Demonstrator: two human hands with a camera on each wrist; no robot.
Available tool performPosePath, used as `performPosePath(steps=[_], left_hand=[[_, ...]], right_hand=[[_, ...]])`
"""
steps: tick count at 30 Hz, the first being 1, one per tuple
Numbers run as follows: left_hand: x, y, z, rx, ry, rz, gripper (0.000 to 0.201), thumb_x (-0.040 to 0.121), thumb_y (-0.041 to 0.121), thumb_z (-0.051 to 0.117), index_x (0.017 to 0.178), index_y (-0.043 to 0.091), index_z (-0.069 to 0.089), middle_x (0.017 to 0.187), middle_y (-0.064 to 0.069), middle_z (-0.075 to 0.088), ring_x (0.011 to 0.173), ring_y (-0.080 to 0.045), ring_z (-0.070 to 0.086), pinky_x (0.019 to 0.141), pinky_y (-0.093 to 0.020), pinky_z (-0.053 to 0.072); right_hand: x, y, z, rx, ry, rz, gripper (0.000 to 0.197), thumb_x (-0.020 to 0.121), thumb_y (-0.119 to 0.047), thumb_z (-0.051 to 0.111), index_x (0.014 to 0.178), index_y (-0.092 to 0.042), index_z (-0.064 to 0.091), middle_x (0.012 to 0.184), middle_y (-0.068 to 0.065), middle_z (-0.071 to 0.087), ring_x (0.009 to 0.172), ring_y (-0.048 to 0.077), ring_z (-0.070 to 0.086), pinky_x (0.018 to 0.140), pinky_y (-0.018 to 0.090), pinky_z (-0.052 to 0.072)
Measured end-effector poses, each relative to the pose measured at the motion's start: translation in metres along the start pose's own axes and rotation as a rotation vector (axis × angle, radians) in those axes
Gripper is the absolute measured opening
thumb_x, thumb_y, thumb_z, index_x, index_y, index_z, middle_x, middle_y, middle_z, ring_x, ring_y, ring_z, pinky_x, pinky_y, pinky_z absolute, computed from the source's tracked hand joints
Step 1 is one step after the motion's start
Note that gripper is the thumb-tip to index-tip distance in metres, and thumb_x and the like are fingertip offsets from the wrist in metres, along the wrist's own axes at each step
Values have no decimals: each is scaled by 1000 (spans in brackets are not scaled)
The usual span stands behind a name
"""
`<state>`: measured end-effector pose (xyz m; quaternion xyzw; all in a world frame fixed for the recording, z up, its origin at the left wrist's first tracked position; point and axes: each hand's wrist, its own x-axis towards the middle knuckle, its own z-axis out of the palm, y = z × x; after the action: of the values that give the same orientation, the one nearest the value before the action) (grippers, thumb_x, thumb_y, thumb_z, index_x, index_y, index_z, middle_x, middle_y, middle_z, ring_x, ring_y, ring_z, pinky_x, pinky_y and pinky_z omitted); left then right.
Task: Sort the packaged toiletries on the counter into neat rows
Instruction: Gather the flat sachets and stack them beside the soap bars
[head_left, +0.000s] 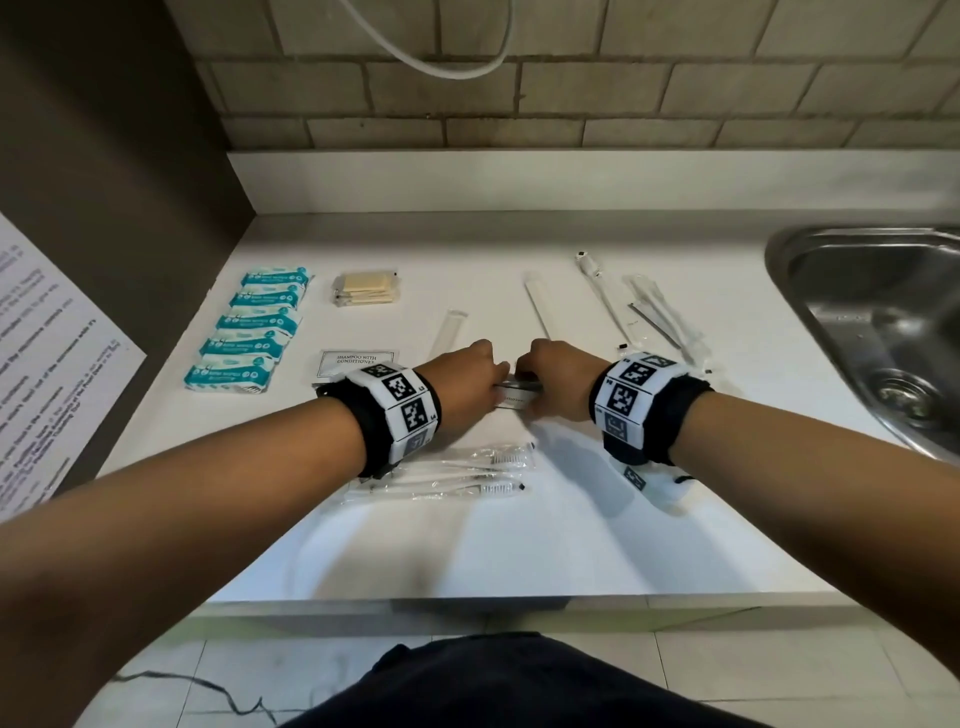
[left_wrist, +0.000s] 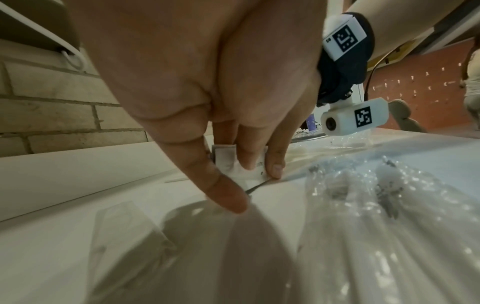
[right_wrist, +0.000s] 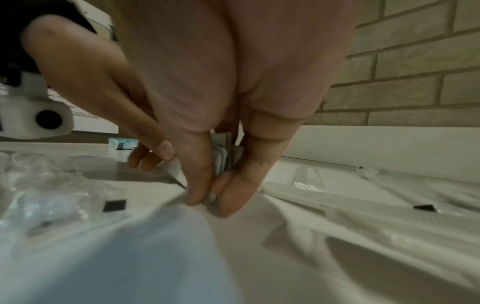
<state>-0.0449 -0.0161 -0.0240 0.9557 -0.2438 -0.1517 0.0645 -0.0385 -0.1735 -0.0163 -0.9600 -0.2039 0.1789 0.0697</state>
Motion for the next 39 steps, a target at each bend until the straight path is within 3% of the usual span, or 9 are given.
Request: performPosePath(steps=[3, 7, 10, 13, 17, 24, 28, 32, 39], left_hand=[[-1, 1, -3, -1, 2, -9, 30, 98, 26, 47, 123, 22, 63, 105, -6, 50, 95, -29, 56, 86, -42, 47], [0, 1, 0, -27, -11, -15, 25, 94, 17, 51, 115, 16, 65, 101, -5, 48, 92, -31, 58, 84, -43, 48], [2, 3, 0, -9, -1, -21, 23, 94, 18, 52, 112, 12, 66, 103, -6, 48, 93, -32, 59, 83, -40, 48], [4, 3, 0, -21, 24, -32, 29, 92, 31, 58, 113, 14, 66, 101, -4, 47, 94, -29, 58, 77, -34, 45], [4, 5, 0, -4, 65, -30, 34, 90, 41, 59, 114, 19, 66, 102, -3, 53, 96, -27, 58, 77, -32, 45], [7, 5, 0, 47, 116, -15, 32, 89, 44, 58, 109, 20, 67, 100, -4, 59, 94, -29, 60, 71, -30, 42], [9, 4, 2, 29, 114, -11, 31, 89, 43, 59, 107, 19, 67, 98, -3, 57, 95, -28, 59, 72, -30, 41], [9, 3, 1, -4, 84, -17, 31, 88, 42, 60, 103, 17, 68, 90, 0, 51, 92, -27, 59, 72, -30, 42], [5, -5, -4, -202, 78, -107, 17, 82, 25, 64, 98, 19, 70, 90, 2, 65, 85, -20, 62, 70, -27, 47]], right_hand=[[1, 2, -1, 11, -11, 23, 24, 73, -27, 78, 87, -11, 67, 81, 2, 56, 76, 22, 55, 51, 23, 34], [3, 2, 1, 46, -48, 18, 25, 79, -30, 74, 90, -9, 65, 86, 3, 50, 80, 25, 55, 64, 27, 38], [4, 3, 1, 47, -46, 24, 24, 79, -28, 73, 90, -7, 67, 77, 1, 52, 76, 24, 55, 59, 26, 35], [1, 4, -2, 58, -29, 8, 20, 76, -27, 77, 84, -14, 63, 80, 2, 58, 76, 22, 54, 56, 25, 36], [-3, 7, -5, 134, 8, -10, 39, 71, -25, 81, 102, -12, 62, 96, 3, 64, 83, 21, 56, 70, 28, 46], [-4, 10, -7, 113, 11, -6, 32, 67, -25, 80, 95, -17, 66, 92, 2, 68, 84, 24, 63, 77, 37, 56], [-2, 10, -8, 74, 32, -15, 22, 70, -22, 76, 88, -17, 65, 86, 3, 67, 81, 24, 61, 70, 31, 54], [-2, 11, -8, 52, 29, -20, 17, 72, -20, 74, 80, -21, 59, 69, -8, 51, 73, 20, 53, 51, 19, 35], [4, 13, -14, 68, 13, 14, 20, 71, -25, 78, 80, -24, 60, 71, -8, 54, 75, 19, 56, 59, 25, 41]])
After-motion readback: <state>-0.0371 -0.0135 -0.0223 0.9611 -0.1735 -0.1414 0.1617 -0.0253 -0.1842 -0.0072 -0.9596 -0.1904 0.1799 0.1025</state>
